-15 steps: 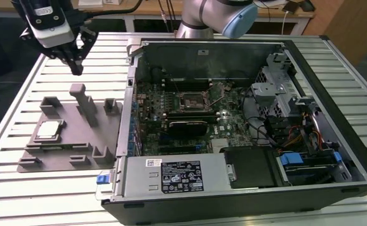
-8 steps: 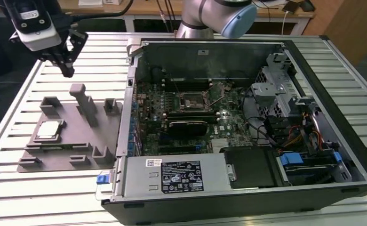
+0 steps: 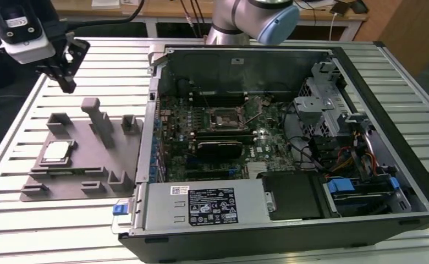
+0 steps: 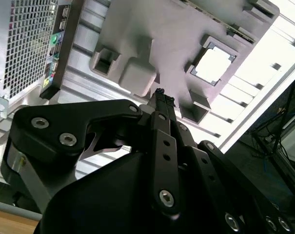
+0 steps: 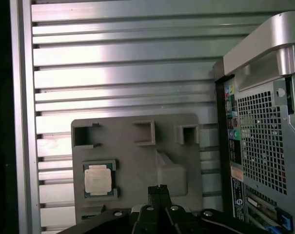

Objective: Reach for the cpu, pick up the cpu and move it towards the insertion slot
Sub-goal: 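Reach for the cpu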

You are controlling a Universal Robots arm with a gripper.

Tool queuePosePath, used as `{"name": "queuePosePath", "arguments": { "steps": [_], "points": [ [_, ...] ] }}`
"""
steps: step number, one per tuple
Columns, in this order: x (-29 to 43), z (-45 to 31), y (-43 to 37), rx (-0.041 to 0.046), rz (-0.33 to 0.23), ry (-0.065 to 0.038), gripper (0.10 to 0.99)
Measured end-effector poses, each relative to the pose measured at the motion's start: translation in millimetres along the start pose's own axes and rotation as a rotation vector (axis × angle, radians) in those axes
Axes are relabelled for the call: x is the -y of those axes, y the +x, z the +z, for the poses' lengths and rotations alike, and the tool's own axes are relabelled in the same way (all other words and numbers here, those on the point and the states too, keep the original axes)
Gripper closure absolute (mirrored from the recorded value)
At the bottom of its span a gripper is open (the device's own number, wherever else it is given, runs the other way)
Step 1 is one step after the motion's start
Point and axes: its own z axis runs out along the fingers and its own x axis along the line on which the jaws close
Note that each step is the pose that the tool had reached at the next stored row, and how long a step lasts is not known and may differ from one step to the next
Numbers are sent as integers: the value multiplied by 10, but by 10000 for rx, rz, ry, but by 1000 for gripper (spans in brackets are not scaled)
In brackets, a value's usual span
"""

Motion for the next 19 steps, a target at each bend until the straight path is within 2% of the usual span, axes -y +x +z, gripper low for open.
{"name": "queuePosePath", "arguments": {
  "steps": [9,19],
  "points": [
    [20,62,176,0,0,0,980],
    [82,135,273,0,1,0,980]
  ]
}}
